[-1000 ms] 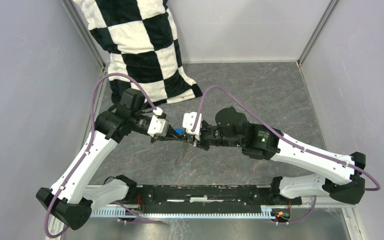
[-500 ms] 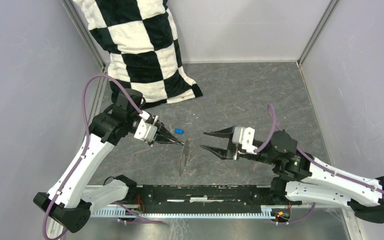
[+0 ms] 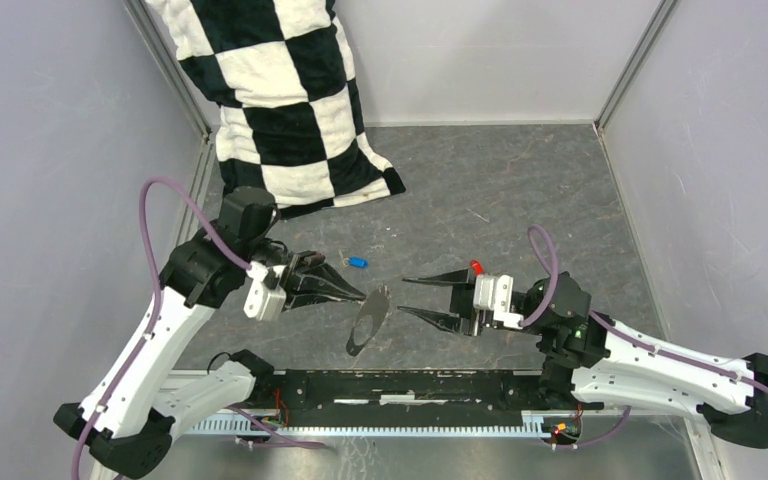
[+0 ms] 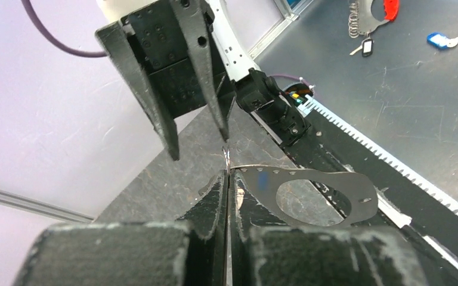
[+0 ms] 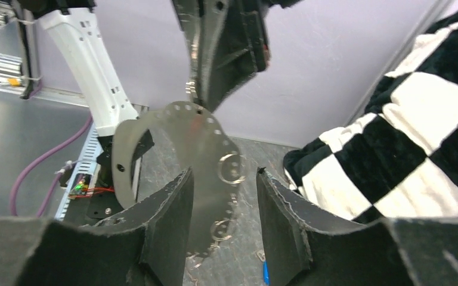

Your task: Put the keys on the keyring

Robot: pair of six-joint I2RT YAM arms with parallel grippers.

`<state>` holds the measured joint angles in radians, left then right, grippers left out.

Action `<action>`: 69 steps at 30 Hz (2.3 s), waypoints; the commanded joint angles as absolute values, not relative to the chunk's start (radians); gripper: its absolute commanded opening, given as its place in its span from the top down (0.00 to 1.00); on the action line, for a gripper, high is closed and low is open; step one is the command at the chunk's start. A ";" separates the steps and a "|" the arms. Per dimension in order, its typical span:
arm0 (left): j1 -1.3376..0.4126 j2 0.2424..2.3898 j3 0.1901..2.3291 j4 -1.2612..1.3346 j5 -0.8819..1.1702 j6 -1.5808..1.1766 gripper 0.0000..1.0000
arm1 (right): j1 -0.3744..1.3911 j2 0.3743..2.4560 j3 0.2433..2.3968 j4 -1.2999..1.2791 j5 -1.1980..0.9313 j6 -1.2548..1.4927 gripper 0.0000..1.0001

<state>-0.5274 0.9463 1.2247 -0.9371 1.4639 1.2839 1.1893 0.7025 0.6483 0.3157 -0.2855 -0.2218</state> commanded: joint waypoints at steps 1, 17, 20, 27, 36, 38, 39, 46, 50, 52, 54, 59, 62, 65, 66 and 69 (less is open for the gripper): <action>-0.545 0.919 1.203 -0.922 1.452 1.435 0.98 | 1.188 0.721 0.678 0.294 -0.141 -0.193 0.49; -0.530 0.981 1.082 -0.892 1.298 1.030 0.98 | 0.787 1.019 0.594 -0.147 0.472 0.388 0.29; -0.525 0.968 1.058 -0.892 1.291 1.011 0.98 | 0.783 1.052 0.541 -0.156 0.518 0.415 0.29; -0.525 0.935 1.031 -0.896 1.303 1.009 0.98 | 0.739 1.181 0.487 -0.120 0.572 0.378 0.42; -0.525 0.928 1.024 -0.896 1.316 1.016 0.98 | 0.689 1.224 0.435 -0.008 0.539 0.350 0.53; -0.525 0.928 1.022 -0.895 1.317 1.020 0.98 | 0.672 1.230 0.426 0.038 0.526 0.339 0.55; -0.525 0.927 1.022 -0.896 1.318 1.021 0.98 | 0.665 1.235 0.422 0.056 0.514 0.332 0.56; -0.525 0.929 1.017 -0.895 1.319 1.027 0.98 | 0.626 1.277 0.421 0.119 0.445 0.312 0.62; -0.525 0.932 1.014 -0.894 1.321 1.031 0.98 | 0.614 1.291 0.422 0.132 0.425 0.312 0.63; -0.525 0.931 1.015 -0.893 1.321 1.033 0.98 | 0.607 1.298 0.422 0.132 0.421 0.313 0.65; -0.525 0.931 1.015 -0.894 1.320 1.036 0.98 | 0.600 1.301 0.422 0.133 0.416 0.313 0.69; -0.525 0.927 1.014 -0.893 1.319 1.042 0.98 | 0.591 1.302 0.420 0.135 0.397 0.315 0.80; -0.525 0.924 1.011 -0.894 1.319 1.042 0.98 | 0.591 1.298 0.416 0.132 0.390 0.317 0.82; -0.525 0.919 1.011 -0.894 1.316 1.045 0.98 | 0.589 1.292 0.411 0.132 0.387 0.318 0.86; -0.525 0.919 1.012 -0.894 1.316 1.045 0.98 | 0.588 1.291 0.410 0.133 0.387 0.318 0.87; -0.525 0.917 1.012 -0.895 1.318 1.042 0.98 | 0.586 1.281 0.408 0.132 0.385 0.318 0.94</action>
